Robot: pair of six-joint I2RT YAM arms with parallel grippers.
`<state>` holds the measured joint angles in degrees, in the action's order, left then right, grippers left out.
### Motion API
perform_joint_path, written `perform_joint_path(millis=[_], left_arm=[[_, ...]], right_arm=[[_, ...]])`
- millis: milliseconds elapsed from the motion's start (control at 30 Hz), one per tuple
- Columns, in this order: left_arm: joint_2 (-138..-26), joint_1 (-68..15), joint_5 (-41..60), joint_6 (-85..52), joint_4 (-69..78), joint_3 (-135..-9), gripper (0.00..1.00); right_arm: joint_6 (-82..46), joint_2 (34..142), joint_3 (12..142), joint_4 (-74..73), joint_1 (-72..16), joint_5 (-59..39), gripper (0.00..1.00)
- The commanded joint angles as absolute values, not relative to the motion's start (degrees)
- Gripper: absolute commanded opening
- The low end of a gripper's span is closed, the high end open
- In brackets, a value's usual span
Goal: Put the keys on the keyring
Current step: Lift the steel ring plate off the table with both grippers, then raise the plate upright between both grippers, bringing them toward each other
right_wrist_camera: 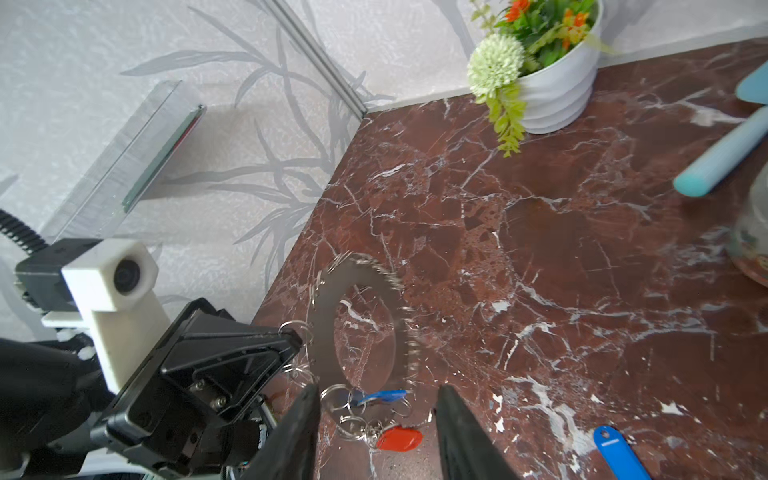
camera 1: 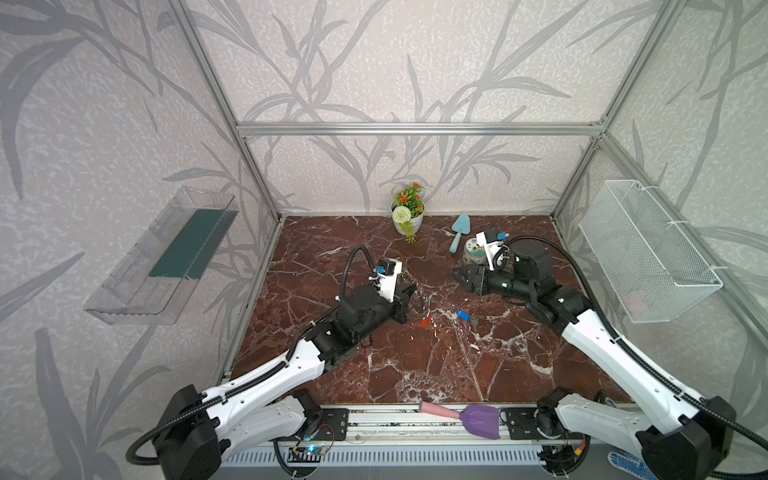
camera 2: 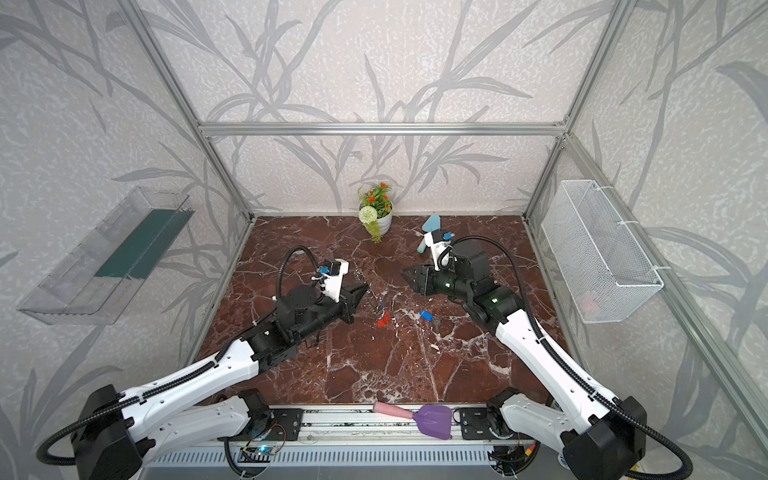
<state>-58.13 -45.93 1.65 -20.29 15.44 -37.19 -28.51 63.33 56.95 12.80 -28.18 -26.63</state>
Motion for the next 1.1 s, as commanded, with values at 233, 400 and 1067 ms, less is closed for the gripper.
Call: perform_joint_path(millis=[233, 400, 1067], left_arm=[[-54.17, -45.69, 7.11, -21.3, 38.34, -33.38, 0.0], [-56.35, -45.48, 14.01, -20.96, 37.26, -36.78, 0.0], [-69.09, -33.27, 40.9, -35.86, 46.42, -46.68, 0.0]], right_arm=[[-24.01, 64.02, 56.92, -0.27, -28.03, -42.45, 0.47], [-27.4, 63.98, 54.66, -9.96, -28.12, -48.19, 0.43], [-41.79, 75.34, 56.46, -33.58, -23.16, -61.56, 0.39]])
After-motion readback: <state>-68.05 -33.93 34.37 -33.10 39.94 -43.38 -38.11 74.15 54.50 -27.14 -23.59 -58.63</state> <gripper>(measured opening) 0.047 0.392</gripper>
